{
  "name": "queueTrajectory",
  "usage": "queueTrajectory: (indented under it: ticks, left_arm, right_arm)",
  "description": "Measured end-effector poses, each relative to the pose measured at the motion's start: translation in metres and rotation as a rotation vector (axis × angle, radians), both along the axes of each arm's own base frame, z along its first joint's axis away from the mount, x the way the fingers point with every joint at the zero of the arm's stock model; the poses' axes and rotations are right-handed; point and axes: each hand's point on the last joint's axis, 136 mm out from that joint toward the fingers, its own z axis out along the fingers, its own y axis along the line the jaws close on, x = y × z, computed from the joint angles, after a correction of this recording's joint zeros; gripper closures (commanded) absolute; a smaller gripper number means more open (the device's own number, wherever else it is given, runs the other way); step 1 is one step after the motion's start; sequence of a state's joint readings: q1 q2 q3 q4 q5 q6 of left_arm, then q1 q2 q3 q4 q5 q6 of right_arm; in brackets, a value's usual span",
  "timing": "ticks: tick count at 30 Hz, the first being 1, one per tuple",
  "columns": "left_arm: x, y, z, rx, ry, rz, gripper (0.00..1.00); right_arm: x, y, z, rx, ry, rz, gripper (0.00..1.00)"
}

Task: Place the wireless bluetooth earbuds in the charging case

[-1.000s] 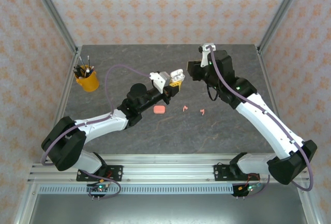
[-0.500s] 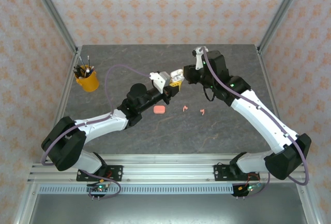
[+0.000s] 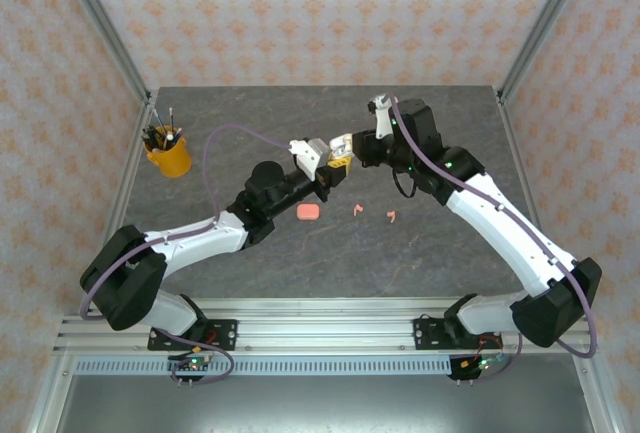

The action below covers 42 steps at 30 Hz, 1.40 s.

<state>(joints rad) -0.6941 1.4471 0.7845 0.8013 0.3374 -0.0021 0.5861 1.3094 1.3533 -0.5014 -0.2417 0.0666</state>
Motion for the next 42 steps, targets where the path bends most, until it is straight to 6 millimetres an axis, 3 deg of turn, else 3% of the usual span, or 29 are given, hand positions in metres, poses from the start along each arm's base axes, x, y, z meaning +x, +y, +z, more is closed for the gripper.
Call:
queueTrajectory:
  ticks: [13, 20, 33, 42]
  left_arm:
    - [0.0, 0.0, 0.001, -0.002, -0.002, 0.0, 1.0]
    - [-0.001, 0.0, 0.001, -0.002, -0.002, -0.004, 1.0]
    - [-0.003, -0.002, 0.001, -0.001, -0.003, -0.022, 1.0]
    - [-0.003, -0.002, 0.001, -0.001, -0.003, -0.022, 1.0]
  right_arm:
    - [-0.001, -0.026, 0.009, -0.004, -0.032, -0.078, 0.74]
    - [-0.007, -0.022, 0.013, 0.028, -0.027, -0.052, 0.62]
    - [-0.002, -0.006, 0.023, 0.071, 0.024, -0.015, 0.6]
    - [0.001, 0.004, 0.011, 0.056, 0.087, 0.017, 0.58]
